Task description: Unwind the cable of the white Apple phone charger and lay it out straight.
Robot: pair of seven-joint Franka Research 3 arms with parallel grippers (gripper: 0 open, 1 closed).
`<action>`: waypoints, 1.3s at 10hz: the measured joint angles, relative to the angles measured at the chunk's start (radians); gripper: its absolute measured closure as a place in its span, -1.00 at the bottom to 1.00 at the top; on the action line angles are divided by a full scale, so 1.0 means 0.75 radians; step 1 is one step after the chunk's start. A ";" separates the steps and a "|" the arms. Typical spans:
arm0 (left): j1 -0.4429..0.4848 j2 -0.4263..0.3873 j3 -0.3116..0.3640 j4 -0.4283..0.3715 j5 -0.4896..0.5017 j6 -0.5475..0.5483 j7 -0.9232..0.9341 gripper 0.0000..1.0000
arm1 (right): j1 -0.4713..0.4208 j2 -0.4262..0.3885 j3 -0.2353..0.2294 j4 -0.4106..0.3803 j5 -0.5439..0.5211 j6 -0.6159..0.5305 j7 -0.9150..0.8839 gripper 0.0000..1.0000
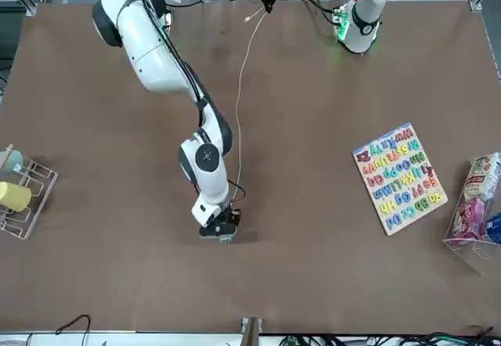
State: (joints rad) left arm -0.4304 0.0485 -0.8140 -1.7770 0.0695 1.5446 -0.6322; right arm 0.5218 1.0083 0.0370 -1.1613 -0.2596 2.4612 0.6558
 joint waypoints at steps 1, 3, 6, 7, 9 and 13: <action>0.000 0.000 0.000 0.000 0.000 0.000 0.000 0.93 | 0.000 0.004 -0.002 0.000 -0.001 0.003 -0.001 0.05; 0.000 0.000 0.000 0.000 0.000 -0.001 0.000 0.93 | 0.000 0.015 -0.003 0.000 -0.001 0.006 0.000 0.00; 0.000 0.000 -0.001 0.001 0.000 -0.001 0.000 0.93 | 0.001 0.028 -0.004 0.000 -0.001 0.012 0.011 -0.44; 0.000 0.000 -0.001 0.001 0.000 -0.001 0.000 0.93 | 0.001 0.028 -0.004 0.000 -0.001 0.014 0.022 -0.70; -0.001 0.000 -0.001 0.001 0.000 -0.001 0.000 0.93 | -0.001 0.028 -0.005 0.009 -0.001 0.017 0.039 -0.91; -0.002 0.000 -0.006 0.022 0.000 -0.002 -0.007 0.74 | -0.153 -0.056 0.039 0.066 0.001 -0.050 -0.065 -1.00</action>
State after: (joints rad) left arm -0.4321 0.0483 -0.8183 -1.7601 0.0695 1.5430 -0.6376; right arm 0.4069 0.9661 0.0663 -1.1114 -0.2590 2.4235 0.6073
